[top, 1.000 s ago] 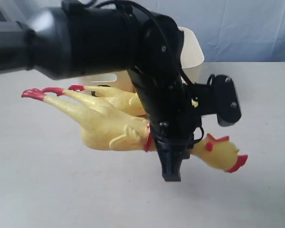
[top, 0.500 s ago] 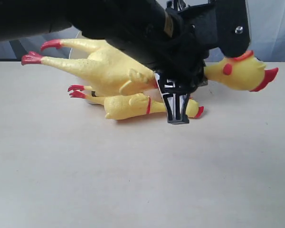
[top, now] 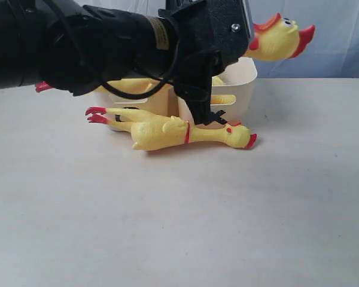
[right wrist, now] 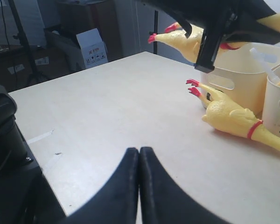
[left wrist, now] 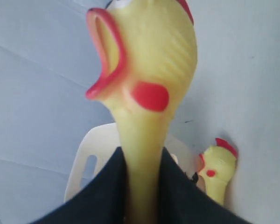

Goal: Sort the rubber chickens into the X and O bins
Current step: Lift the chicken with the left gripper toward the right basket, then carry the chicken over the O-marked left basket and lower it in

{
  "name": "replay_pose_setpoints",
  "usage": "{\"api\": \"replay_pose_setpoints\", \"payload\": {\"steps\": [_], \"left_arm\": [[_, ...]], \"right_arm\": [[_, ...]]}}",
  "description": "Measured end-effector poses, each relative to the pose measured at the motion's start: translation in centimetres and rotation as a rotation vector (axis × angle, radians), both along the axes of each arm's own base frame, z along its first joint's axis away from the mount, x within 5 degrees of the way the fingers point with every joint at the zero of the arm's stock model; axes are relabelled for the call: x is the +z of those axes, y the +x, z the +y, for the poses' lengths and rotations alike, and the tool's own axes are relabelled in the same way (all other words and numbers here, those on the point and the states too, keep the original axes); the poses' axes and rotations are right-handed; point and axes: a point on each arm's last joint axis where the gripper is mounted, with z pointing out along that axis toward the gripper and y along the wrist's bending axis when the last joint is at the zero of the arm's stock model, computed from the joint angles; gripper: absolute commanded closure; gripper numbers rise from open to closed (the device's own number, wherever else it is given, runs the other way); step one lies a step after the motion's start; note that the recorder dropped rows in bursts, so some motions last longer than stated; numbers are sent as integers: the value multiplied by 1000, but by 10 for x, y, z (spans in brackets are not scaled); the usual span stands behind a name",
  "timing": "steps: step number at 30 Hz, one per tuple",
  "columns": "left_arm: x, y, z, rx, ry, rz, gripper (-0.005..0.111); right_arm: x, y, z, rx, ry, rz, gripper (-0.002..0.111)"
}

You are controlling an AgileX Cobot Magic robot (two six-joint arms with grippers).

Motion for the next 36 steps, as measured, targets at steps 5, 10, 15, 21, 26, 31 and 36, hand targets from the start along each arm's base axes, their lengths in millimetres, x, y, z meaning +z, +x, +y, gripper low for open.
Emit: {"api": "replay_pose_setpoints", "payload": {"steps": [5,10,15,21,26,31,36], "left_arm": [[-10,13,16,48,-42,-36,107],[-20,31,39,124,-105,-70,107],[-13,48,62,206,-324,-121,107],[4,62,86,177,-514,-218,107],[10,63,91,134,-574,-241,107],[21,56,89,21,-630,-354,107],[5,74,102,-51,-743,-370,107]], "right_arm": [[0,0,0,0,0,0,108],[0,0,0,0,0,0,108],[0,0,0,0,0,0,108],[0,0,0,0,0,0,108],[0,0,0,0,0,0,108],[0,0,0,0,0,0,108],[0,0,0,0,0,0,108]]}}
